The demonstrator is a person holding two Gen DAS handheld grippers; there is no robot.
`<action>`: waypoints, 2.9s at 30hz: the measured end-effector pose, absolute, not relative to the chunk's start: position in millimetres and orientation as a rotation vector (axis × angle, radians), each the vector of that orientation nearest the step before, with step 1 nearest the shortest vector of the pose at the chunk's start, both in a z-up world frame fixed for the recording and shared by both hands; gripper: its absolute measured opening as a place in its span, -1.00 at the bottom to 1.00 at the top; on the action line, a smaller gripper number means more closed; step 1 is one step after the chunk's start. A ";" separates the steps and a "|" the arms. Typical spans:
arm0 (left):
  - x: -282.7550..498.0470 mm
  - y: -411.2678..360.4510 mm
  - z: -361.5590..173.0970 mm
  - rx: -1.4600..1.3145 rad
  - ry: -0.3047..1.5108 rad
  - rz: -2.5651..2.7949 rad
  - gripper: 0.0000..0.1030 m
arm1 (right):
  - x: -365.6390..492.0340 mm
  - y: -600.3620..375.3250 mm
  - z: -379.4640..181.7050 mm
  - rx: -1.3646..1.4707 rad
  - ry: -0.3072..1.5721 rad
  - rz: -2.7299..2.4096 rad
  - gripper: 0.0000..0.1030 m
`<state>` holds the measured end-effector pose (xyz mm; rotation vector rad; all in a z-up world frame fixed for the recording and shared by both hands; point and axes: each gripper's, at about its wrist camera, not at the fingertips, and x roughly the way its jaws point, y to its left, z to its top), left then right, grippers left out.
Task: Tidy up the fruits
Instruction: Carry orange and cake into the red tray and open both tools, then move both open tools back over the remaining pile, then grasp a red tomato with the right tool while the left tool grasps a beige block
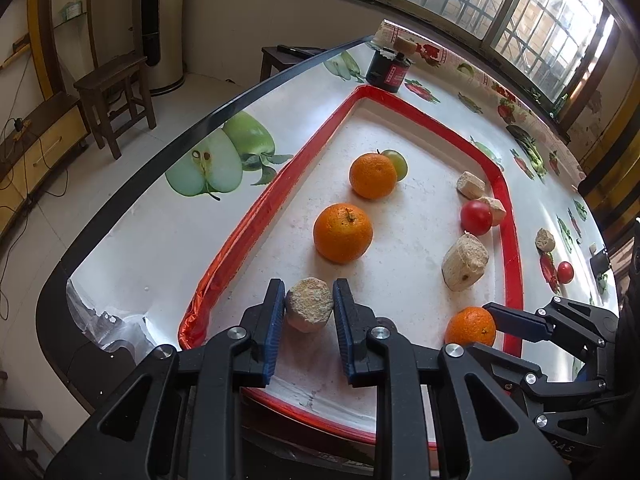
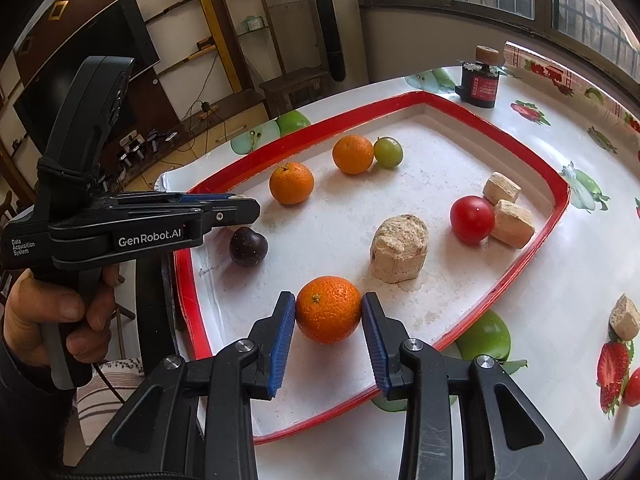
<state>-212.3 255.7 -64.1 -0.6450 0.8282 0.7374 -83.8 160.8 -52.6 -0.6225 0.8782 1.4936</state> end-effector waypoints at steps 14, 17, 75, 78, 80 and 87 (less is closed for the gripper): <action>-208.9 248.3 -53.9 -0.624 0.823 0.786 0.16 | -70.8 139.0 -36.4 -0.557 0.871 1.487 -0.05; -208.6 245.6 -52.4 -0.619 0.824 0.788 0.16 | -61.8 127.3 -29.1 -0.527 0.865 1.473 -0.05; 6.0 127.0 -26.5 -0.440 0.925 0.377 0.15 | 129.7 9.1 -43.5 -0.370 0.884 0.989 0.06; 29.4 123.7 -31.8 -0.430 0.942 0.356 0.15 | 134.5 18.0 -51.1 -0.398 0.900 0.988 -0.24; 44.3 121.0 -36.4 -0.415 0.953 0.343 0.15 | 137.6 18.3 -55.1 -0.403 0.912 0.996 -0.39; 85.0 116.5 -57.5 -0.415 0.988 0.335 0.15 | 143.3 -18.3 -48.7 -0.303 0.914 0.983 -0.39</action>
